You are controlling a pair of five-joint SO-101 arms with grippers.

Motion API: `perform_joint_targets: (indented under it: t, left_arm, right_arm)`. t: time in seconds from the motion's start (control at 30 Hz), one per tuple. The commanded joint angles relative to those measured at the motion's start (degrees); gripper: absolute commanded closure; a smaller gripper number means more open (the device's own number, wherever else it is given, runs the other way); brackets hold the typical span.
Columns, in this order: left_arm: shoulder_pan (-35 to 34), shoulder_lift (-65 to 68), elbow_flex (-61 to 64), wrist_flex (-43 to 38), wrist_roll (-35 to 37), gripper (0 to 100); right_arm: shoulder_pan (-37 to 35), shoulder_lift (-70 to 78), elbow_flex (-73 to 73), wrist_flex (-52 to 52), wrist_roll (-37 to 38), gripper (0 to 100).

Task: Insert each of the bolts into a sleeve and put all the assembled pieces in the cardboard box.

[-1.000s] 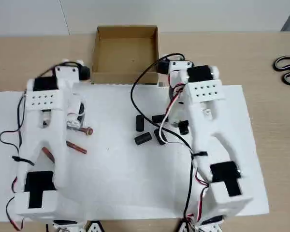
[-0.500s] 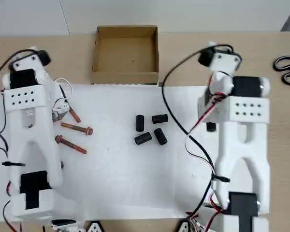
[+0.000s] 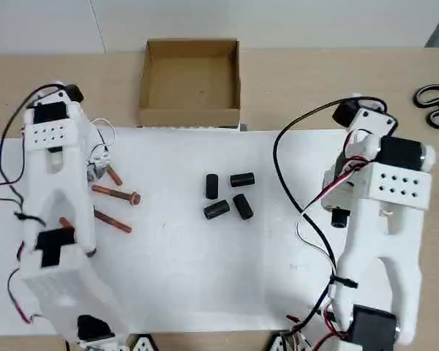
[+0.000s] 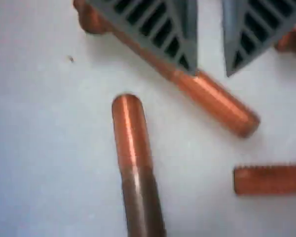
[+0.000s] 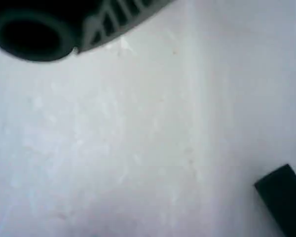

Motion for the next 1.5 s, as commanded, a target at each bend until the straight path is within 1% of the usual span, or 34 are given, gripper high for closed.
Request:
perform_joint_targets:
  t: [0.0, 0.13, 0.27, 0.37, 0.5, 0.67, 1.47]
  left_arm:
    - [-0.18, 1.85, -6.55, -0.79, -1.85, 97]
    - [-0.26, 2.46, -11.3, -1.14, -2.73, 97]
    - [-0.26, 2.73, -13.58, -1.85, -2.37, 91]
    - [-0.97, 2.73, -13.58, -2.46, -0.88, 90]
    - [-1.14, 4.48, -13.67, -4.04, 0.53, 90]
    - [-0.88, 9.58, -15.6, -3.96, 1.85, 90]
    - [0.09, 26.99, -28.18, -3.52, 2.02, 90]
  right_arm:
    - [0.22, -2.15, -0.26, 0.48, 1.14, 99.5]
    - [0.4, -2.07, -0.26, 0.48, 1.23, 99.2]
    - [0.31, -2.07, -0.26, 0.48, 1.23, 99.1]
    - [0.22, -1.98, -0.26, 0.4, 1.23, 99.1]
    - [0.22, -1.98, -0.26, 0.13, 1.23, 99.1]
    - [0.22, -1.98, -0.26, 0.13, 1.23, 99.1]
    - [0.22, -2.07, -0.26, 0.22, 0.88, 99.4]
